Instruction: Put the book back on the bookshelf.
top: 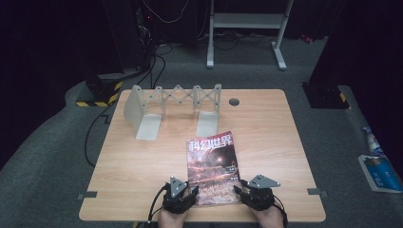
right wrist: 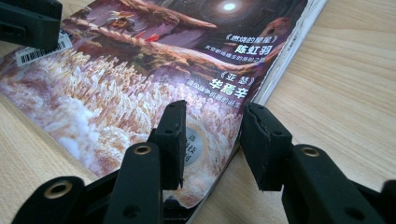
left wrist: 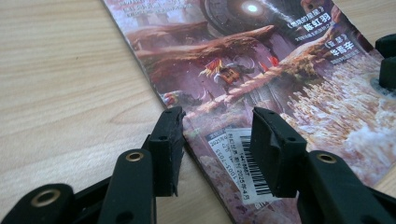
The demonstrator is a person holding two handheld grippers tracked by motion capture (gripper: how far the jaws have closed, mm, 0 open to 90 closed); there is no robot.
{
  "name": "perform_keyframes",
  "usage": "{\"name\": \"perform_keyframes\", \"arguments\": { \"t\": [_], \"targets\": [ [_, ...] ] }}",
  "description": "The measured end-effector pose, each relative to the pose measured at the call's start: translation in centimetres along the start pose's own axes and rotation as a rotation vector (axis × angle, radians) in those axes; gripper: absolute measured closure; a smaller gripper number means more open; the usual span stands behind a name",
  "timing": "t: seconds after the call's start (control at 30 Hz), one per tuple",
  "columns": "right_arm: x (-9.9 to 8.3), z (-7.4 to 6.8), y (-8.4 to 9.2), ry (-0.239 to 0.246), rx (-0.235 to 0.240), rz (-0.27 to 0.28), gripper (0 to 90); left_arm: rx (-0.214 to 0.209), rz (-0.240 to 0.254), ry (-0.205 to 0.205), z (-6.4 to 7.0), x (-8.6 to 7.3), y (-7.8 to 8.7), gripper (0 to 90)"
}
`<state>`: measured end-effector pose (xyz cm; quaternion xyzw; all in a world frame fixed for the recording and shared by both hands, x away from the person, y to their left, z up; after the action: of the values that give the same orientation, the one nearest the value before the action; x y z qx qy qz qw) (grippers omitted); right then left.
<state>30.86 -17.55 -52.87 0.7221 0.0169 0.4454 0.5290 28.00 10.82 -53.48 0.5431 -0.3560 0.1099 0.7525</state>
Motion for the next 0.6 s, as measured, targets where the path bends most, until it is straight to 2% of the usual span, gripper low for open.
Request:
{"name": "perform_keyframes", "arguments": {
  "t": [0.13, 0.2, 0.23, 0.33, 0.6],
  "targets": [
    [-0.2, 0.2, 0.0, -0.010, 0.020, 0.012, 59.9, -0.018, 0.002, 0.014, -0.2, 0.0, 0.0, 53.6],
    [-0.4, 0.0, 0.0, 0.017, -0.002, 0.029, 59.9, -0.024, -0.003, 0.022, -0.3, 0.2, -0.1, 51.3],
    [-0.5, -0.3, 0.0, 0.045, -0.030, 0.041, 59.8, -0.027, -0.004, 0.035, -0.3, 0.2, -0.1, 48.8],
    [-0.3, -0.3, 0.2, 0.056, -0.040, 0.036, 61.0, -0.033, -0.001, 0.075, -0.5, 0.6, -0.3, 43.3],
    [0.8, 1.5, 0.6, 0.004, -0.006, 0.060, 57.3, -0.031, -0.009, 0.101, -1.9, 2.2, -1.3, 40.0]
  ]
}}
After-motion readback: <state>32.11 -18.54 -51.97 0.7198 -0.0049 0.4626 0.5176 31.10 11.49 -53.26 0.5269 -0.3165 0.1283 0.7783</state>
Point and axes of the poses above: each handheld gripper's, and its own axes: y roughly backward along the jaws, x roughly out of its top, z roughly to its right, the point moved 1 cm from there along -y, roughly forward along the jaws, and after that the axes turned 11 degrees about -z, right-handed, at the moved point
